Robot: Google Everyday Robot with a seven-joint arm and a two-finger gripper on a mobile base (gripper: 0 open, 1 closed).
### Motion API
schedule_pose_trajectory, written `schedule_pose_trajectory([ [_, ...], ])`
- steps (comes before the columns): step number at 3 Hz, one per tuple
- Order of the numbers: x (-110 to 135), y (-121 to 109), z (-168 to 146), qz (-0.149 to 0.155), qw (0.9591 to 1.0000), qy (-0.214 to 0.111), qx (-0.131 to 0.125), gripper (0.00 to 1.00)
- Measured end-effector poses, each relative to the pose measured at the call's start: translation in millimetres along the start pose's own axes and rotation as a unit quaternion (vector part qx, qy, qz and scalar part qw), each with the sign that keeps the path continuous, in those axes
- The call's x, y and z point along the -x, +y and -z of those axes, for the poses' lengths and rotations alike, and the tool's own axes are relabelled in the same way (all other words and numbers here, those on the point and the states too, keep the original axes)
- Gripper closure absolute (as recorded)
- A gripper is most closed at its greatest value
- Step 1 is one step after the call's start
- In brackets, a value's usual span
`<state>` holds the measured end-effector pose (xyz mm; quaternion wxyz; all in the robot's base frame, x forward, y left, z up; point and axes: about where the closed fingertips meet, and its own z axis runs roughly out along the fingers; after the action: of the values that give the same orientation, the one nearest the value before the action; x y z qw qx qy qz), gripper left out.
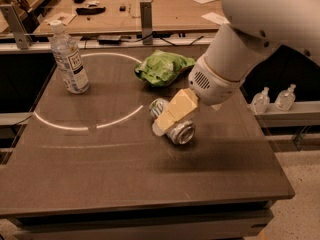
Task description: Place 7up can upright
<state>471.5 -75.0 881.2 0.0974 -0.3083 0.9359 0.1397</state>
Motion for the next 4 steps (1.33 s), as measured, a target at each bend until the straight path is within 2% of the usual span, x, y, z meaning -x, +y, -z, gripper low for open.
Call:
schedule_pose_trajectory([
  [1,12.3,16.0,-10.1,0.040,0.9992,0.009,-0.001,0.00],
  [3,37.1,3.1,-40.2,0.040,0.9982,0.040,-0.018,0.00],
  [4,34.1,-6.4,-53.9,0.028,0.9976,0.058,-0.025,0.00],
])
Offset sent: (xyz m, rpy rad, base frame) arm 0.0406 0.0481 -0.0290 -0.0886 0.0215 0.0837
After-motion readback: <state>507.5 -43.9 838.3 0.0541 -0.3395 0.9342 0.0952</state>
